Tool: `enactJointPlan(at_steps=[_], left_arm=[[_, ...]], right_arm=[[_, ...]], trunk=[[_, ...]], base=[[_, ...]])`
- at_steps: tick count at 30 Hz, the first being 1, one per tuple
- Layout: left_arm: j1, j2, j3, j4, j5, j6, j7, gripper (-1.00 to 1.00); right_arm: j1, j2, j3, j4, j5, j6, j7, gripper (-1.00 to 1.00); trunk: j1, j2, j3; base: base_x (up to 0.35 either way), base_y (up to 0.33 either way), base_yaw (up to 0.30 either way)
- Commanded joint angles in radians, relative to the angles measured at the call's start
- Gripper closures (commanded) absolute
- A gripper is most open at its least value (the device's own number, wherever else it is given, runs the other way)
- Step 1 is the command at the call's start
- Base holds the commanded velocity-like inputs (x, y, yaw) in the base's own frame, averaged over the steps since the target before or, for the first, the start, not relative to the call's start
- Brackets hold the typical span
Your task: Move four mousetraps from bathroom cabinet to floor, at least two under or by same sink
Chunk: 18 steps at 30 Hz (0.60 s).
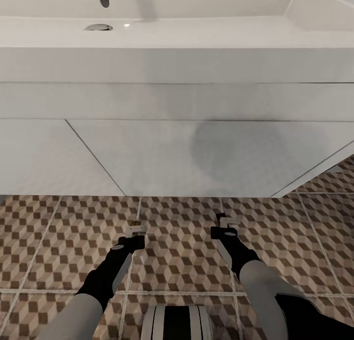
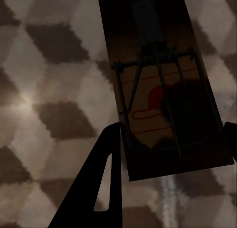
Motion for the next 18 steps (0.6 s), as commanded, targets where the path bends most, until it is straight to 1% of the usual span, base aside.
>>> enactJointPlan(at_steps=[1,5,8,9,11,12,14,15,18], left_arm=[[-0.005,-0.006,-0.005,0.002,0.01,0.004,0.008,1.0],[-0.023,-0.016,-0.006,0.024,0.001,0.002,0.007,1.0],[-0.036,-0.02,-0.007,0.062,-0.019,-0.011,0.007,1.0],[-0.046,-0.021,-0.007,0.088,-0.029,-0.036,0.007,1.0],[-0.057,-0.022,-0.008,0.119,-0.035,-0.069,0.007,1.0],[-0.073,-0.023,-0.007,0.155,-0.039,-0.104,0.007,1.0],[-0.093,-0.023,-0.007,0.192,-0.042,-0.132,0.007,1.0],[-0.115,-0.023,-0.007,0.229,-0.043,-0.153,0.006,1.0],[-0.15,-0.024,-0.007,0.289,-0.046,-0.18,0.002,1.0]], right_arm=[[0.0,0.0,-0.004,-0.002,0.01,0.007,-0.001,1.0],[0.0,-0.001,-0.003,-0.002,0.012,0.007,-0.001,1.0],[0.0,-0.001,-0.003,-0.002,0.014,0.007,-0.001,1.0],[0.0,-0.001,-0.003,-0.002,0.014,0.006,-0.001,1.0],[0.0,-0.001,-0.003,-0.002,0.014,0.006,-0.001,1.0],[0.0,-0.001,-0.003,-0.002,0.014,0.006,-0.001,1.0],[0.0,-0.001,-0.003,-0.002,0.015,0.006,-0.001,1.0],[0.0,-0.002,-0.003,-0.002,0.015,0.006,-0.001,1.0],[0.0,-0.002,-0.003,-0.002,0.015,0.005,-0.001,1.0]], trunk=[[0.0,0.0,-0.001],[0.0,0.0,-0.001],[0.0,0.0,-0.001],[0.0,0.0,-0.001],[0.0,0.0,-0.001],[0.0,0.0,-0.001],[0.0,0.0,-0.001],[0.0,0.0,-0.001],[0.0,0.0,-0.001]], base=[[0.0,0.0,0.0],[0.0,0.0,0.0],[0.0,0.0,0.0],[0.0,0.0,0.0],[0.0,0.0,0.0],[0.0,0.0,0.0],[0.0,0.0,0.0],[0.0,0.0,0.0],[0.0,0.0,0.0]])
